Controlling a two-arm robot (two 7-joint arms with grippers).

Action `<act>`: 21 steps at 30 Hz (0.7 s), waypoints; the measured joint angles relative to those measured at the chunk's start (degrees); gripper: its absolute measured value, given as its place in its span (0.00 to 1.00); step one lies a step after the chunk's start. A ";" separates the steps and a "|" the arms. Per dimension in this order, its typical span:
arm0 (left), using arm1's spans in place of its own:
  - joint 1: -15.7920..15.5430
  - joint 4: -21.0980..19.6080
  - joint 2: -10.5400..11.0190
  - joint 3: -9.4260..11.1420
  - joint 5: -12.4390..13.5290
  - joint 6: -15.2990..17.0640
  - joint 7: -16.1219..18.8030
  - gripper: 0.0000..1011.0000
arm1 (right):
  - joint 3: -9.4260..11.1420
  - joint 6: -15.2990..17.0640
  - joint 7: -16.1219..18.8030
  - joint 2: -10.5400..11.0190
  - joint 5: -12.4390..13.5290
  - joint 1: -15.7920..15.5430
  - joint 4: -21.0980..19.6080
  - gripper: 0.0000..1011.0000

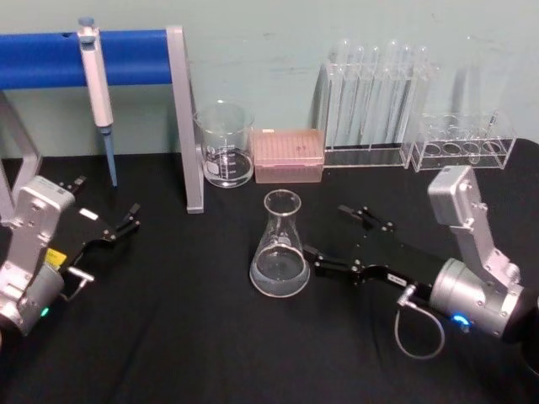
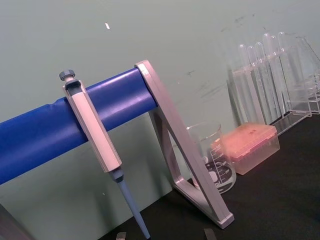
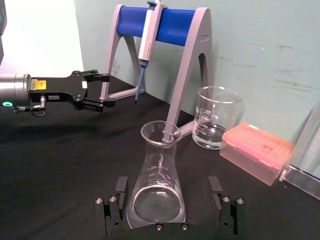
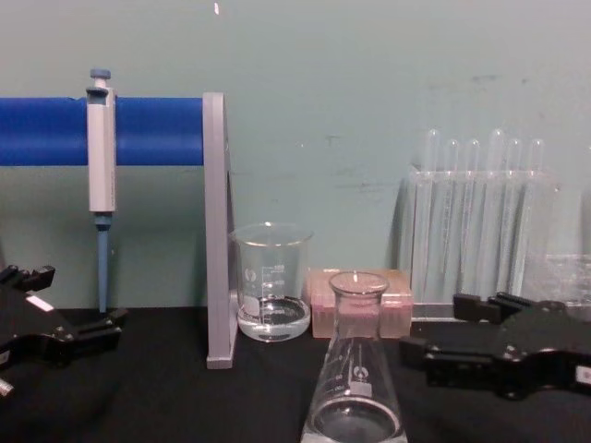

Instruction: Grasp the erlenmeyer flask with one hand, shake it three times, then place it back.

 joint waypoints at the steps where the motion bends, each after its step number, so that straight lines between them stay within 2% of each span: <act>1: 0.00 0.00 0.00 0.00 0.00 0.00 0.00 0.99 | -0.26 0.06 0.13 -0.59 -0.48 0.47 0.51 0.99; 9: 0.00 0.00 0.00 0.00 0.00 0.00 0.00 0.99 | -1.33 0.04 0.62 -3.43 -2.24 2.94 3.34 0.99; 14: 0.00 0.00 0.00 0.00 0.00 0.00 0.00 0.99 | -2.38 -0.22 0.42 -5.75 -4.31 4.99 5.95 0.99; 21: 0.00 0.00 0.00 0.00 0.00 0.00 0.00 0.99 | -3.12 -0.61 0.08 -7.73 -6.10 6.52 8.23 0.99</act>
